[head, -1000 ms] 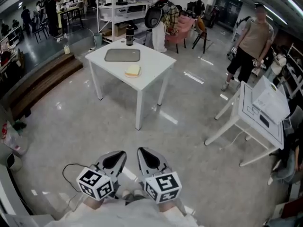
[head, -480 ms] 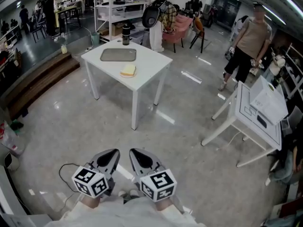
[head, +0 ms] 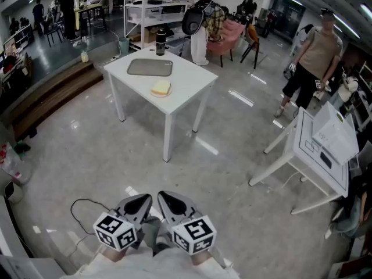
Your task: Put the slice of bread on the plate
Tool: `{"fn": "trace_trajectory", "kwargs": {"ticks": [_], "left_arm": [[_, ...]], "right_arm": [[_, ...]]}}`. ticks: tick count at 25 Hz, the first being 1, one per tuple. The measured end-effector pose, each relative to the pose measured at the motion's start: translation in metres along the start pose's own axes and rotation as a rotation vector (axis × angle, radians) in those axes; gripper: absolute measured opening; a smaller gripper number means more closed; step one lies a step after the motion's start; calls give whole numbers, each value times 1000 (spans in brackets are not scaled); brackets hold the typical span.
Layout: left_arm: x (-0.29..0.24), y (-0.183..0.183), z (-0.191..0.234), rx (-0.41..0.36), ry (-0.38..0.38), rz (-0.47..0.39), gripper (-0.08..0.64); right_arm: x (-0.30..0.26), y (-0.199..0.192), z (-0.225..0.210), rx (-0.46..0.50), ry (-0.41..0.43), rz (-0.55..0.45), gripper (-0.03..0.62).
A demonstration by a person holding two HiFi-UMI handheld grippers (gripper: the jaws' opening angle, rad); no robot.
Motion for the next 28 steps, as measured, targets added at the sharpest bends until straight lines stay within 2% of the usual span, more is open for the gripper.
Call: {"fn": "trace_trajectory", "kwargs": {"ticks": [6, 12, 21, 28], "left_arm": [[-20, 19, 25, -6, -2, 6, 9], [-43, 55, 73, -15, -30, 5, 9], [-67, 122, 147, -39, -74, 18, 9], [-87, 154, 189, -53, -121, 42, 9]], "right_arm": [[-21, 20, -18, 37, 0, -52, 14], [-65, 52, -42, 32, -20, -87, 14], [-140, 118, -68, 62, -63, -85, 14], [-179, 144, -87, 41, -101, -79, 14]]}}
Point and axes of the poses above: the fingertips, and each gripper's own axes: x backward along the fingers, z to its left, y out of its top, the point moved 9 cm from there along x, backward along the fingers, and after that the axes turned 15 degrees about z, right-handed, at the moved point
